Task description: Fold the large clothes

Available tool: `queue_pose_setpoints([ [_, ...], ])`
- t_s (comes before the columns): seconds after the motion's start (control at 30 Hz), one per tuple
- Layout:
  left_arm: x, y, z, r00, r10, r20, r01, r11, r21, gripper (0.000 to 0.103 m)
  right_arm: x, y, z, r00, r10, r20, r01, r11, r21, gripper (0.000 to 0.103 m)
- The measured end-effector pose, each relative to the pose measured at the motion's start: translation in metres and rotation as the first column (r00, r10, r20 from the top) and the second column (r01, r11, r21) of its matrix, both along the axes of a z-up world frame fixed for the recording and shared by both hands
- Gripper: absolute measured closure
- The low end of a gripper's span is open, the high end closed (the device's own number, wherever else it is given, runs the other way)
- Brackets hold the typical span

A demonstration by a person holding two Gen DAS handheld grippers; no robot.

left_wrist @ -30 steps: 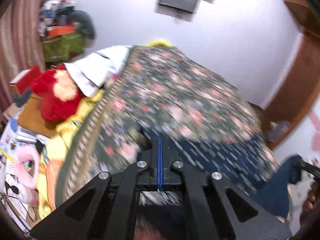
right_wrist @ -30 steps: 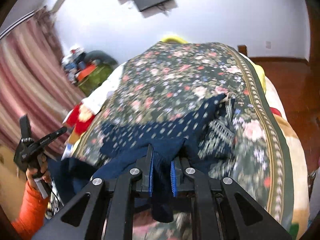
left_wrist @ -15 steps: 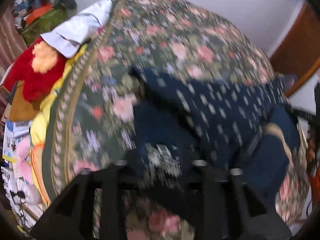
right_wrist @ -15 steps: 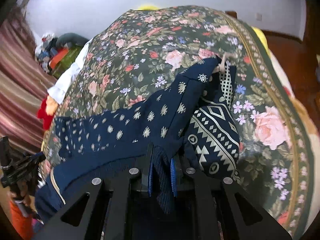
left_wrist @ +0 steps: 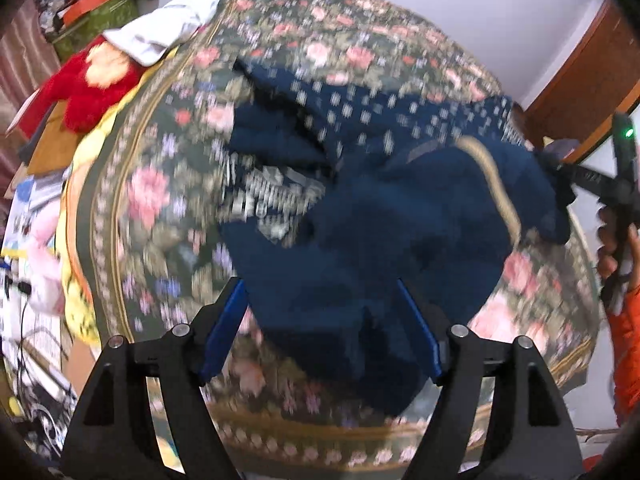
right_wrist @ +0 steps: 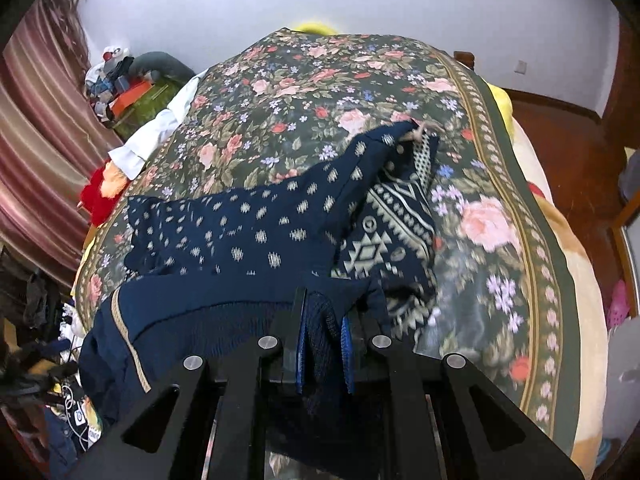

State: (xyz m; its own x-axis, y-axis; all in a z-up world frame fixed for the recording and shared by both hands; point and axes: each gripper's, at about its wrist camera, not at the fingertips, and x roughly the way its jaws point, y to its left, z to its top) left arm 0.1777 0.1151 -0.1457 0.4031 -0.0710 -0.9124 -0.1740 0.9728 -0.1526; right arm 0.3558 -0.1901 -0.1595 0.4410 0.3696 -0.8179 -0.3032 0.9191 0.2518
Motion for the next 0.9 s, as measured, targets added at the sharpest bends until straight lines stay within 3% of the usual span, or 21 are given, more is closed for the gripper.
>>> queue_pose_setpoints([
  [0.07,-0.010,-0.002,-0.013,0.999,0.025,-0.029,-0.025,1.000,-0.001,0.028,-0.008,-0.003,-0.002,1.000,0.006,-0.002,-0.006,1.000,0.000,0.092],
  [0.13,-0.021,0.001,-0.030,0.995,0.071,-0.069,-0.075,0.996,-0.050,0.028,-0.014,-0.005,-0.004,1.000,0.013,-0.005,-0.013,1.000,-0.003,0.092],
  [0.27,-0.029,0.002,-0.057,0.986,0.106,-0.129,-0.138,0.951,-0.276,0.028,-0.021,-0.006,-0.008,1.000,0.025,-0.005,-0.025,1.000,-0.012,0.092],
  [0.33,-0.024,-0.001,-0.062,0.988,0.107,-0.115,-0.140,0.932,-0.333,0.032,-0.023,-0.006,-0.008,1.000,0.024,-0.002,-0.024,1.000,-0.014,0.092],
  [0.37,-0.021,-0.003,-0.062,0.990,0.103,-0.097,-0.130,0.932,-0.338,0.036,-0.022,-0.006,-0.008,1.000,0.024,0.000,-0.024,1.000,-0.012,0.092],
  [0.47,-0.006,-0.006,-0.058,0.995,0.079,-0.055,-0.093,0.937,-0.336,0.065,-0.023,-0.007,-0.004,1.000,0.017,0.009,-0.017,1.000,-0.002,0.092],
  [0.5,-0.002,-0.007,-0.057,0.996,0.070,-0.045,-0.081,0.943,-0.324,0.083,-0.023,-0.008,-0.002,1.000,0.016,0.018,-0.016,1.000,0.003,0.092],
  [0.53,0.003,-0.009,-0.055,0.998,0.055,-0.036,-0.063,0.954,-0.292,0.094,-0.023,-0.008,0.000,1.000,0.016,0.023,-0.016,1.000,0.007,0.092],
  [0.67,0.013,-0.010,-0.031,0.998,0.015,0.057,-0.004,0.981,-0.196,0.096,-0.024,-0.011,0.019,0.996,0.017,0.090,-0.021,0.999,0.040,0.092],
  [0.77,0.026,-0.002,0.006,0.987,0.019,0.160,0.013,0.980,-0.199,0.096,-0.017,-0.013,0.038,0.990,0.014,0.140,-0.027,0.995,0.094,0.092],
  [0.9,0.070,0.026,0.039,0.970,0.055,0.237,-0.003,0.976,-0.217,0.096,0.009,-0.003,0.053,0.984,-0.004,0.177,-0.016,0.994,0.111,0.092],
])
